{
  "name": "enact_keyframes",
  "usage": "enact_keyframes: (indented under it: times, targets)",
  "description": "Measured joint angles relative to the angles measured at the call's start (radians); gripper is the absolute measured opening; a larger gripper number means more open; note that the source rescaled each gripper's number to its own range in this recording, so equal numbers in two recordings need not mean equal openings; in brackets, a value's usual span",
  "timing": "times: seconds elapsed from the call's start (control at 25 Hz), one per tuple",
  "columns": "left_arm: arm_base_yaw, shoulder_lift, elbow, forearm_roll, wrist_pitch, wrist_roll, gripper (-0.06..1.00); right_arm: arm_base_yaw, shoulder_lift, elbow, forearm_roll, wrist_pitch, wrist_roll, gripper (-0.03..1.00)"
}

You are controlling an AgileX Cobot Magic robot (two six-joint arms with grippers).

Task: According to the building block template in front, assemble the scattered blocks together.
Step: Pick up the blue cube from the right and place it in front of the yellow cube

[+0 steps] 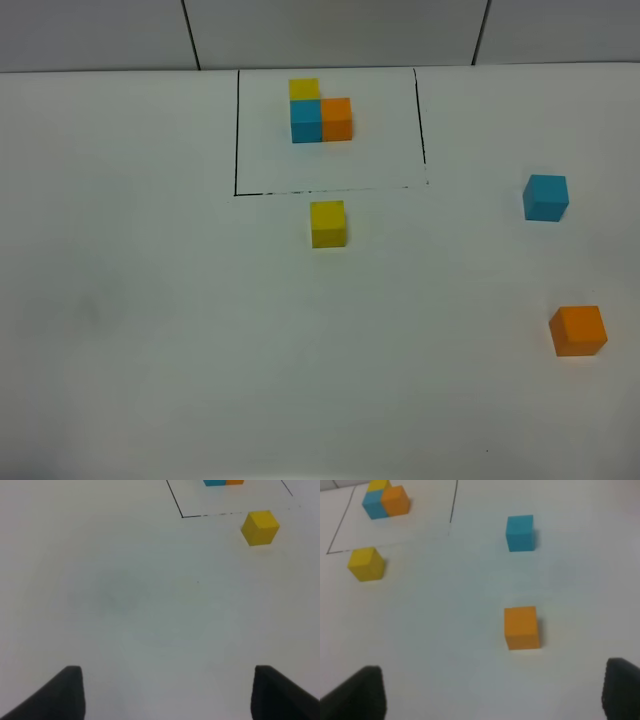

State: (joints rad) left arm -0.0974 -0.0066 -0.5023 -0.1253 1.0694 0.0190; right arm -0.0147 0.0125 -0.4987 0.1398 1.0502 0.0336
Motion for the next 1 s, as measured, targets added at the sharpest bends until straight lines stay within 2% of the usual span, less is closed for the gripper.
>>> enact_keyframes:
  times: [0.84,1.0]
  targets:
    - [0.000,0.000,0.000,0.000,0.000,0.000,0.49,0.000,0.000,0.000,0.015,-0.005,-0.001,0.75]
    - [0.000,0.000,0.000,0.000,0.000,0.000,0.49,0.000,0.057,-0.009,0.015,-0.007,-0.007,0.76]
